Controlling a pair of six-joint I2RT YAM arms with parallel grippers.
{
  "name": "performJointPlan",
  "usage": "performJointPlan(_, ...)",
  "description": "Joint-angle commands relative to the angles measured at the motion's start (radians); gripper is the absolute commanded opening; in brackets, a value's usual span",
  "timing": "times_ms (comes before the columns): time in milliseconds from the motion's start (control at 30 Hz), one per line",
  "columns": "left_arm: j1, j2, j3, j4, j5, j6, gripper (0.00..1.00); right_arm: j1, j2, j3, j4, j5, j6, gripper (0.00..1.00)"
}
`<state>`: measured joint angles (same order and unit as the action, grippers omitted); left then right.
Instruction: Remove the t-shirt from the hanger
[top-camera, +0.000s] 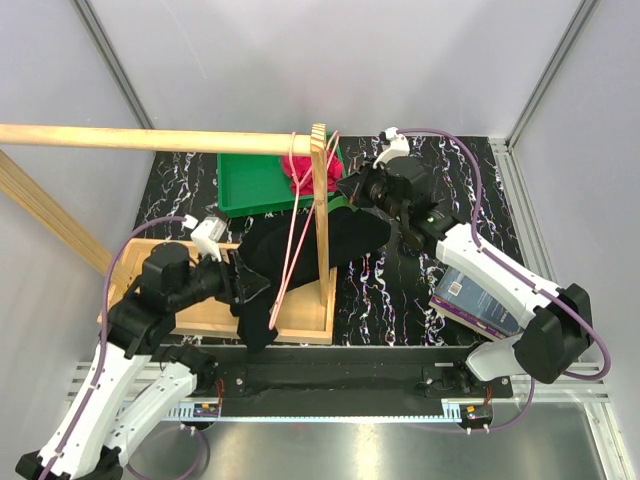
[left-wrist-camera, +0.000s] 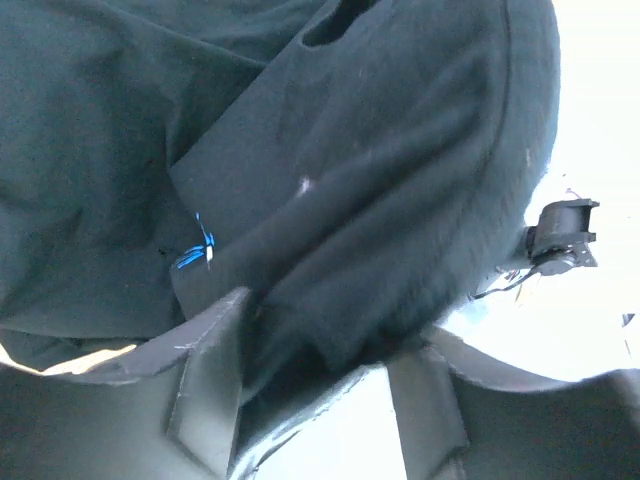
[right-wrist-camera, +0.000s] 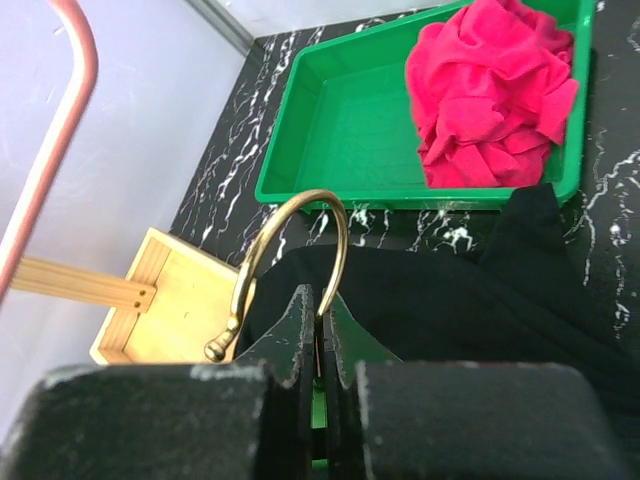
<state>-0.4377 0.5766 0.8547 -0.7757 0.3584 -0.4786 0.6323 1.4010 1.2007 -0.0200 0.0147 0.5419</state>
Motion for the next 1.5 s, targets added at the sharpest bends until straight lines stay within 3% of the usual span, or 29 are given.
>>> performJointPlan(0,-0.004,-0.032,0.015,-0.017,-0.065,0.006,0.38,-0.005,-0.016,0.077,-0.011,0.070,0.029,0.00)
performJointPlan(167,-0.004,-0.050,0.067,-0.068,-0.177,-0.002,0.01,-0.003,-0.013,0.086,-0.029,0.108,0.032,0.00)
performJointPlan(500,-0.004,-0.231,0.210,-0.082,-0.570,-0.055,0.00,-0.006,-0.014,0.079,-0.063,0.185,0.039,0.00)
performJointPlan(900,-0.006,-0.489,0.150,-0.132,-0.800,-0.123,0.00,-0.063,-0.002,0.063,-0.158,0.291,0.155,0.00)
performJointPlan(1100,-0.009,-0.551,0.142,-0.131,-0.793,-0.103,0.00,-0.066,0.003,0.063,-0.135,0.281,0.096,0.00)
performJointPlan(1300,-0.015,-0.421,0.121,-0.105,-0.509,-0.077,0.00,-0.066,0.006,0.033,0.098,-0.075,-0.066,0.00)
performJointPlan(1367,-0.015,-0.367,0.106,-0.090,-0.366,-0.062,0.06,-0.065,0.013,0.028,0.164,-0.217,-0.085,0.00)
performJointPlan(1400,-0.015,-0.321,0.103,-0.064,-0.308,-0.055,0.15,-0.066,0.016,0.027,0.184,-0.295,-0.101,0.00)
performJointPlan(1433,-0.015,-0.301,0.099,-0.048,-0.264,-0.048,0.27,-0.066,0.019,0.025,0.202,-0.327,-0.111,0.00)
performJointPlan(1467,-0.015,-0.282,0.099,-0.034,-0.192,-0.042,0.56,-0.065,0.026,0.028,0.224,-0.360,-0.120,0.00)
